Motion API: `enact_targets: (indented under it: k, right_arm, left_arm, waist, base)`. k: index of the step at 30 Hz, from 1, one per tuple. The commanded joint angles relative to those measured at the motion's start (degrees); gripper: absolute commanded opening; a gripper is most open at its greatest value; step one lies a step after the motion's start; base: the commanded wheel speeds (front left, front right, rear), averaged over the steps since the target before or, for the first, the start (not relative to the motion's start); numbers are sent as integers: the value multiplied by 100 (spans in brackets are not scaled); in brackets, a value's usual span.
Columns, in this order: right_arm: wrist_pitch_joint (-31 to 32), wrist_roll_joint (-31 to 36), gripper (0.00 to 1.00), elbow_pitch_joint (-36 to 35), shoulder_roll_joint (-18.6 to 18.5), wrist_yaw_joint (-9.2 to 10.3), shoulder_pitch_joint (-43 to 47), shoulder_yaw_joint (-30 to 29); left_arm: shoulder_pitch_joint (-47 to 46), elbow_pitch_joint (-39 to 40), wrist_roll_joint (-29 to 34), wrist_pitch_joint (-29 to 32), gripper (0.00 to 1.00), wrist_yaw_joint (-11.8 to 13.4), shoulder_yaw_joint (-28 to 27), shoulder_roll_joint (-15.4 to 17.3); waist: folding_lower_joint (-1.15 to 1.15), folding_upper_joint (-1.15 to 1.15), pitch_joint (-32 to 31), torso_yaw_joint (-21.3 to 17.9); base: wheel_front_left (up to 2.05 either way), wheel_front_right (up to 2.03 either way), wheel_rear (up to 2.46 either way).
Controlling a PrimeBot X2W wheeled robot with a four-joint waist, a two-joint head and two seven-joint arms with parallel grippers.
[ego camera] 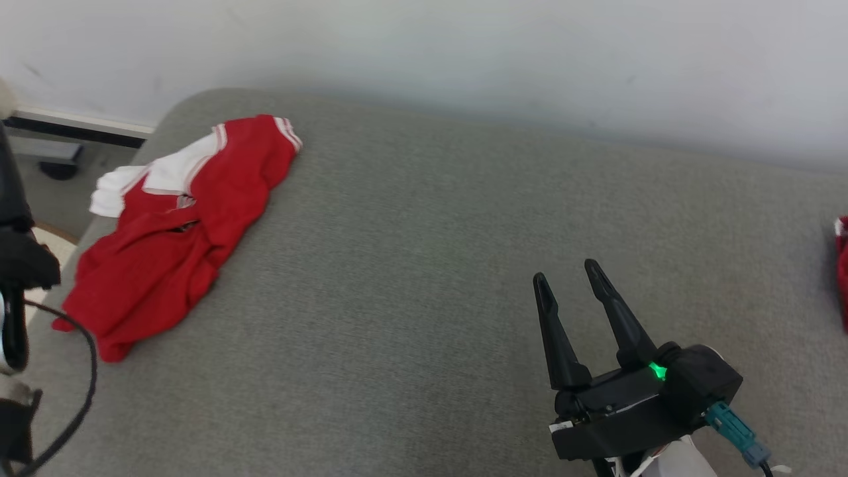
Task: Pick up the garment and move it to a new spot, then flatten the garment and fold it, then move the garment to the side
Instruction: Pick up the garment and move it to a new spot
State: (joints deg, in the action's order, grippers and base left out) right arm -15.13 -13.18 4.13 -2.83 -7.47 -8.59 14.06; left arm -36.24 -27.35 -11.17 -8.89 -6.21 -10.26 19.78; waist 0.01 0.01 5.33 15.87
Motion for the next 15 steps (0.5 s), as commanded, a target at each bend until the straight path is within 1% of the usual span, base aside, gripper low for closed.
enact_targets:
  k: [1,5,7,14,15]
  right_arm:
    - [0,-3,100,-82,-8,-7,-151,38]
    - [0,-12,100,-245,-5,-7,-302,129]
    - [0,-18,100,-308,-5,-7,-365,135]
    - [0,9,100,-442,-4,-7,-440,84]
    - [0,9,100,-442,-4,-7,-440,84]
  left_arm:
    - [-307,-129,-51,54,100,-25,48,85]
    - [-856,-664,-112,302,100,-82,126,354]
    - [-1142,-913,-177,387,100,-73,142,465]
    - [-1766,-1888,-387,656,100,-109,178,762]
    - [-1766,-1888,-387,656,100,-109,178,762]
  waist:
    - [-1,-1,1391,-1412]
    - [-1,-1,1711,-1722]
    - [-1,-1,1840,-1838]
    - [-1,-1,2144,-2037]
    - [-1,-1,2144,-2037]
  base:
    - [0,0,0]
    - [0,0,0]
    - [0,0,0]
    - [0,0,0]
    - [0,0,0]
